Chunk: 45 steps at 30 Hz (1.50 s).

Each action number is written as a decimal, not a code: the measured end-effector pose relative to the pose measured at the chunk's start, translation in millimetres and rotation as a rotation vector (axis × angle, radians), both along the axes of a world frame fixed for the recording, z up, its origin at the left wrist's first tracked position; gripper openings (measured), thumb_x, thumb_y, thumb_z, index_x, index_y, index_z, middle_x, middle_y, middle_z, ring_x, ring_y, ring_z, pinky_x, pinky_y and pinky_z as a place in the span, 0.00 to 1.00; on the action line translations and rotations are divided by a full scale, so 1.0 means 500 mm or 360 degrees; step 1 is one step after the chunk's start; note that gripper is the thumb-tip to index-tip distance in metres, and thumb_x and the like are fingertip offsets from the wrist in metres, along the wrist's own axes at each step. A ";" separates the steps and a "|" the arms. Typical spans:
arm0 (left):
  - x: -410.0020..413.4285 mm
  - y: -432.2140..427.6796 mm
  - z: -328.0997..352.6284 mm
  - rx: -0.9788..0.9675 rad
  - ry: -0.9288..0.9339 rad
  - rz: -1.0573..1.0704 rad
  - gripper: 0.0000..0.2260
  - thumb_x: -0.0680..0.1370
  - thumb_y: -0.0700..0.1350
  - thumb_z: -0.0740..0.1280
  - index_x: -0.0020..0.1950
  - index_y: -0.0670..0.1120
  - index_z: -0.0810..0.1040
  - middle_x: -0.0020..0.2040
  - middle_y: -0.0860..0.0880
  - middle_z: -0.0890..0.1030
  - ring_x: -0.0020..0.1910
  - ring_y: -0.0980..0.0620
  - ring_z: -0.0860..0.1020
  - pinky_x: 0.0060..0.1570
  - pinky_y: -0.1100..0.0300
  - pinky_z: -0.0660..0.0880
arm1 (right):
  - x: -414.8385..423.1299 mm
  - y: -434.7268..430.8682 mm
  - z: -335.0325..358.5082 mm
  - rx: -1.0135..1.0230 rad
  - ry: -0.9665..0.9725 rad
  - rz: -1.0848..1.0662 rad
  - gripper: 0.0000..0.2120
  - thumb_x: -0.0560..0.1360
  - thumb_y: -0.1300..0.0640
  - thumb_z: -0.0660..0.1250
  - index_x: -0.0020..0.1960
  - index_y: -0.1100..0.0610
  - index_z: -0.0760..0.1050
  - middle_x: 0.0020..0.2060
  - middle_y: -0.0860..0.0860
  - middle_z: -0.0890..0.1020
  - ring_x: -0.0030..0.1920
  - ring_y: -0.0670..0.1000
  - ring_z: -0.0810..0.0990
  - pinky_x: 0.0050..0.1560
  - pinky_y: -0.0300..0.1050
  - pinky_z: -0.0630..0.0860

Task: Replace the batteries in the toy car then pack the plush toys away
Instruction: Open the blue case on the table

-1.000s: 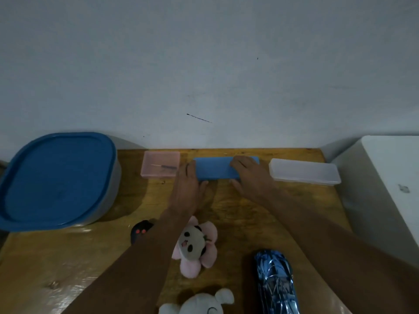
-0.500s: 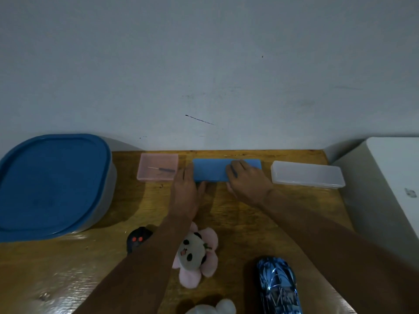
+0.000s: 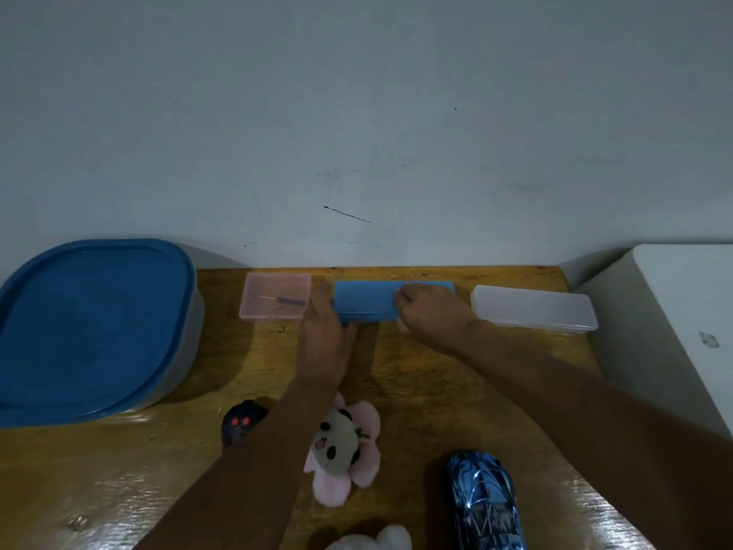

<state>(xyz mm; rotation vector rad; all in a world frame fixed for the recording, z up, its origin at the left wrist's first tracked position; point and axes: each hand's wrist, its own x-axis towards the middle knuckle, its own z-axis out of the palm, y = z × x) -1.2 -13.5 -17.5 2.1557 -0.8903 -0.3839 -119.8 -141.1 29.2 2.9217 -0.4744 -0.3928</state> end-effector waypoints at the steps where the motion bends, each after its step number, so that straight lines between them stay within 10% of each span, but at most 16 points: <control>1: -0.002 0.002 0.002 -0.0016 0.0031 0.0014 0.25 0.72 0.39 0.74 0.64 0.42 0.66 0.59 0.42 0.77 0.58 0.44 0.78 0.50 0.58 0.76 | 0.001 -0.005 0.011 0.0075 -0.0031 -0.0004 0.19 0.77 0.55 0.62 0.64 0.63 0.71 0.57 0.59 0.79 0.53 0.58 0.79 0.49 0.50 0.77; 10: -0.012 0.023 0.011 -0.0083 0.0233 0.0006 0.25 0.72 0.42 0.74 0.65 0.45 0.67 0.57 0.48 0.80 0.52 0.57 0.77 0.41 0.71 0.72 | 0.001 -0.057 0.055 0.0446 -0.0184 -0.0089 0.16 0.79 0.52 0.58 0.63 0.57 0.70 0.54 0.57 0.80 0.49 0.57 0.78 0.47 0.50 0.75; 20: -0.024 0.016 -0.006 -0.0033 0.0059 0.0065 0.18 0.76 0.51 0.69 0.64 0.46 0.74 0.58 0.48 0.79 0.55 0.51 0.78 0.53 0.54 0.78 | 0.011 -0.076 0.051 0.0083 -0.0587 -0.0022 0.08 0.70 0.60 0.74 0.48 0.62 0.81 0.40 0.59 0.78 0.38 0.58 0.78 0.34 0.48 0.73; 25: -0.027 0.010 0.000 -0.0088 0.0097 0.0163 0.16 0.74 0.48 0.72 0.61 0.48 0.77 0.54 0.49 0.81 0.50 0.52 0.79 0.48 0.59 0.77 | 0.007 -0.085 0.021 0.0071 -0.0513 -0.0079 0.24 0.60 0.67 0.78 0.54 0.62 0.77 0.43 0.58 0.80 0.38 0.57 0.80 0.34 0.47 0.77; 31: -0.024 0.009 0.001 -0.0031 0.0100 0.0209 0.17 0.74 0.49 0.72 0.62 0.48 0.78 0.54 0.50 0.82 0.50 0.53 0.80 0.50 0.57 0.79 | -0.018 -0.098 0.018 0.0320 -0.0467 -0.0150 0.20 0.73 0.68 0.65 0.65 0.64 0.71 0.61 0.61 0.76 0.59 0.62 0.75 0.56 0.53 0.74; 45: -0.025 0.011 0.015 -0.0092 0.0162 0.0183 0.16 0.74 0.47 0.72 0.61 0.47 0.80 0.51 0.51 0.84 0.47 0.59 0.80 0.40 0.79 0.66 | -0.053 -0.053 -0.074 0.0201 -0.0378 -0.0429 0.15 0.77 0.53 0.62 0.54 0.63 0.77 0.48 0.60 0.79 0.47 0.61 0.80 0.44 0.55 0.80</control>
